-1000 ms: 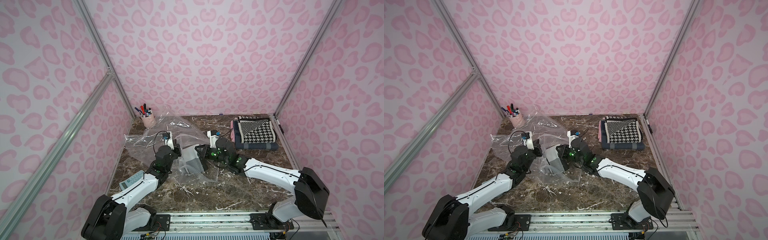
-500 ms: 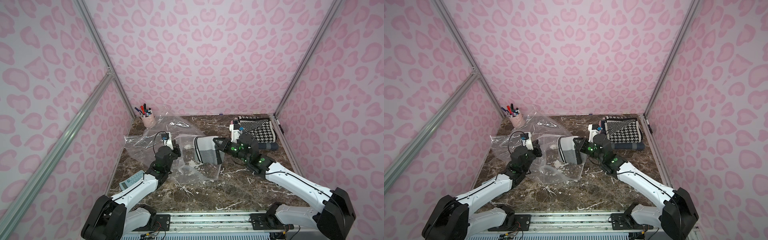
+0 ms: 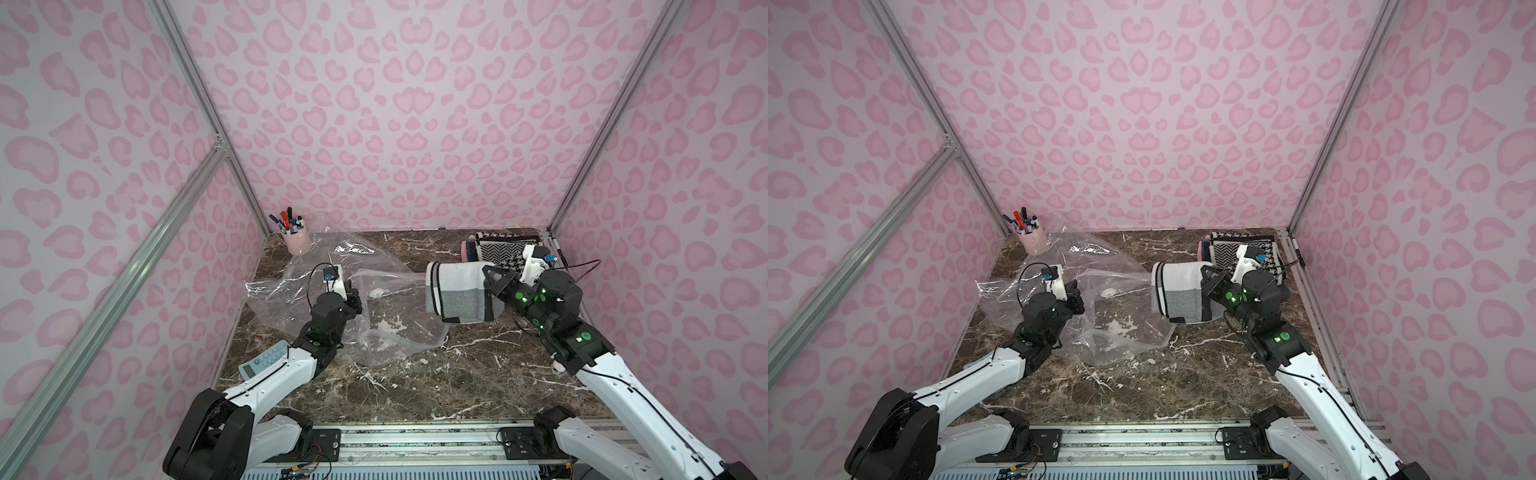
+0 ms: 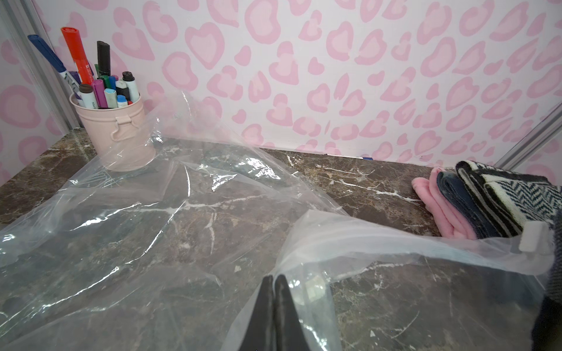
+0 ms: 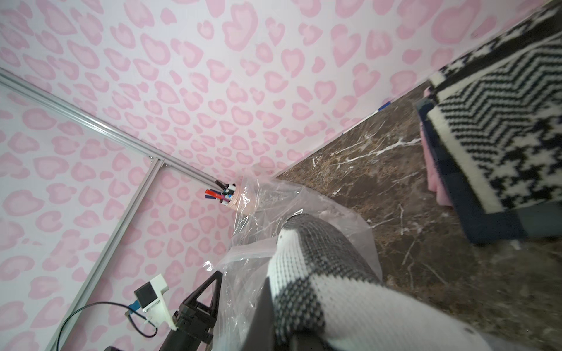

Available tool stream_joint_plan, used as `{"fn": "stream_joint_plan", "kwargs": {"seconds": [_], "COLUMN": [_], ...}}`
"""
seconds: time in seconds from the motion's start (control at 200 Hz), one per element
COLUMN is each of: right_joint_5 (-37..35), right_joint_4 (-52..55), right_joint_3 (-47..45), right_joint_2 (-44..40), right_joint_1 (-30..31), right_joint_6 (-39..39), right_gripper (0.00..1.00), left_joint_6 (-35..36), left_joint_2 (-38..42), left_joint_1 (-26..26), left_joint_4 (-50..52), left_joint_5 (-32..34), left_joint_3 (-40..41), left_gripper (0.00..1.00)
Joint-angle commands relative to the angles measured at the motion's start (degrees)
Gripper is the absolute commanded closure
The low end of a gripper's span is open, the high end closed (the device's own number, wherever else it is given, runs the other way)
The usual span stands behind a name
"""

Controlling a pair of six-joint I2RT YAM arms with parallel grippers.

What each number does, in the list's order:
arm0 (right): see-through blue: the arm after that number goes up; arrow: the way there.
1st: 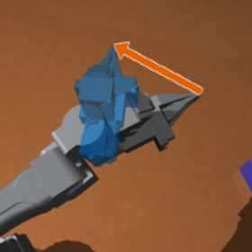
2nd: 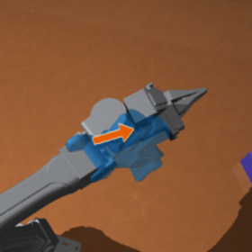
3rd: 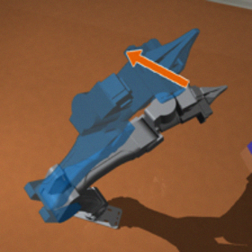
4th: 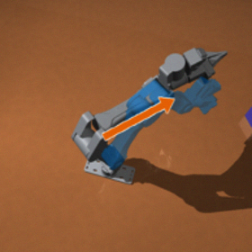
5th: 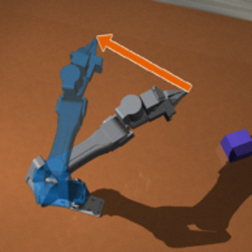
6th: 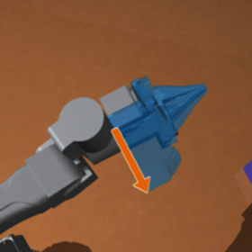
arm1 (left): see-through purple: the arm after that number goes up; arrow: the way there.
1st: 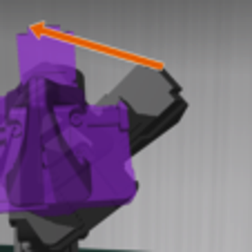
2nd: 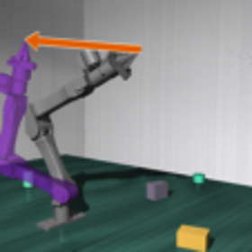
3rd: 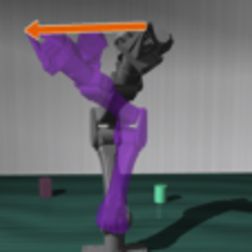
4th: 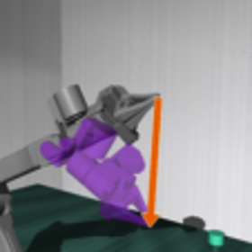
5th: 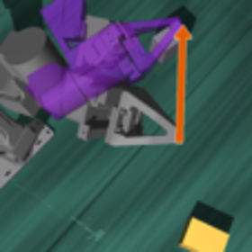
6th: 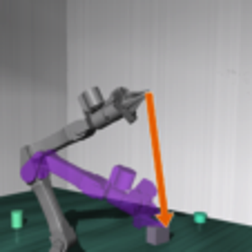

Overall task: Take the blanket out of the vacuum bag
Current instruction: Take out the blanket from the vacuum bag, then place the blanket at the center of the board.

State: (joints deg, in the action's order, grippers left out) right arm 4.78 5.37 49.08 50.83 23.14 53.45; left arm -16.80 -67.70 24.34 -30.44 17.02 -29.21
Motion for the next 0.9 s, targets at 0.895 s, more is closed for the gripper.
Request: {"fn": "stream_joint_plan", "kwargs": {"seconds": [0.895], "right_joint_5": [9.15], "right_joint_4": [-4.02], "right_joint_3": [-23.46], "right_joint_2": [-10.47], "right_joint_1": [-19.26], "right_joint_6": [-0.92], "right_gripper": [1.0], "left_joint_6": [-0.52], "left_joint_2": [-2.65], "left_joint_1": [-0.08], "left_joint_4": [-1.99], "left_joint_5": [-0.6], "left_joint_3": [-0.28], "left_gripper": [0.96]}}
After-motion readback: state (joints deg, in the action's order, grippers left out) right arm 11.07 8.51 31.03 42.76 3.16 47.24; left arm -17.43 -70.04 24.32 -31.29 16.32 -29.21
